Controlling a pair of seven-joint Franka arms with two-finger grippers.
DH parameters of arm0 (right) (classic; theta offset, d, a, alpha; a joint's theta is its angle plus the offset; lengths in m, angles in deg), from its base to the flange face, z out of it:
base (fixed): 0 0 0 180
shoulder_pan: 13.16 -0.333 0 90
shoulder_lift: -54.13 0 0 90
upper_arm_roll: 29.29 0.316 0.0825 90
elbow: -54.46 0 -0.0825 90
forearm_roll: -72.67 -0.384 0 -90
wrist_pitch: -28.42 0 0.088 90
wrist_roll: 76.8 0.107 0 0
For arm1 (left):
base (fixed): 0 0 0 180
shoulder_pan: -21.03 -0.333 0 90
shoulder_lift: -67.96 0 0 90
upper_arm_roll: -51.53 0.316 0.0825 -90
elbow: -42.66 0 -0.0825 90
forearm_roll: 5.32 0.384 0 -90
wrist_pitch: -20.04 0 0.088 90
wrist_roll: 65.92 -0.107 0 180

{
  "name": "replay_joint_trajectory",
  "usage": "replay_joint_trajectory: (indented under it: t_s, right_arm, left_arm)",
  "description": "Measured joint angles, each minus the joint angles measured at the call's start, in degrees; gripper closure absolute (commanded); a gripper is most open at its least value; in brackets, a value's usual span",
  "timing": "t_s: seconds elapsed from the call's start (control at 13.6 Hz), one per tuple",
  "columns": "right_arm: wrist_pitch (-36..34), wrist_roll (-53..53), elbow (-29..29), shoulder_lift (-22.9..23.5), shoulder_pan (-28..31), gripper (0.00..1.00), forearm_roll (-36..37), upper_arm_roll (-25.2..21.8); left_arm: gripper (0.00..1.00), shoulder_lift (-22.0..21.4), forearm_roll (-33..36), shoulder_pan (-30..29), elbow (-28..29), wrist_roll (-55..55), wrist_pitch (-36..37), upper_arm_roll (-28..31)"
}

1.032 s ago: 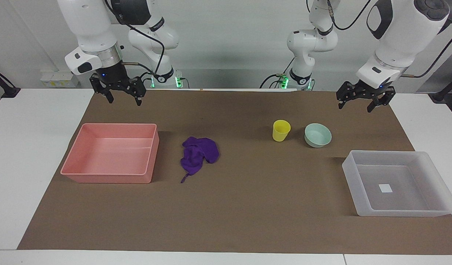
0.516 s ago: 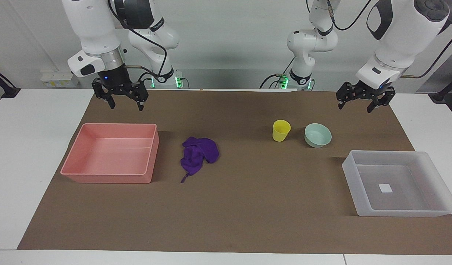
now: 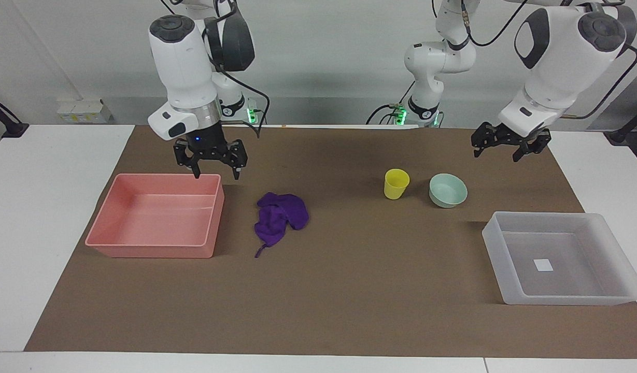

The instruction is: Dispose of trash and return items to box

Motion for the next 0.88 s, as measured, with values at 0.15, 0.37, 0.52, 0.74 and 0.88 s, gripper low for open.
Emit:
replay_joint_trajectory:
  t_s: [0.15, 0.37, 0.52, 0.74, 0.88]
  right_arm:
    - [1.63, 2.01, -0.14, 2.19, -2.38, 0.00, 1.37, 0.03]
    - [5.35, 2.95, -2.54, 4.87, -5.41, 0.00, 2.47, 0.05]
    - [10.61, 3.42, -7.34, 5.40, -6.94, 0.00, 2.55, 0.05]
    - [17.15, 4.12, -14.71, 5.42, -7.96, 0.00, 2.90, 0.04]
    - [20.11, 4.20, -17.62, 5.39, -8.52, 0.00, 2.90, 0.05]
  left_arm:
    - [0.00, -0.14, -1.81, -1.30, 6.12, 0.00, -1.16, 0.01]
    - [0.00, -2.65, -2.29, -1.66, 18.87, 0.00, -11.24, -0.01]
    - [0.00, -4.62, -2.35, -1.85, 28.99, 0.02, -21.42, -0.01]
    - [0.00, -5.05, -2.47, -3.02, 41.11, 0.02, -34.86, 0.02]
    - [0.43, -5.05, -2.59, -3.31, 43.35, 0.04, -36.67, 0.02]
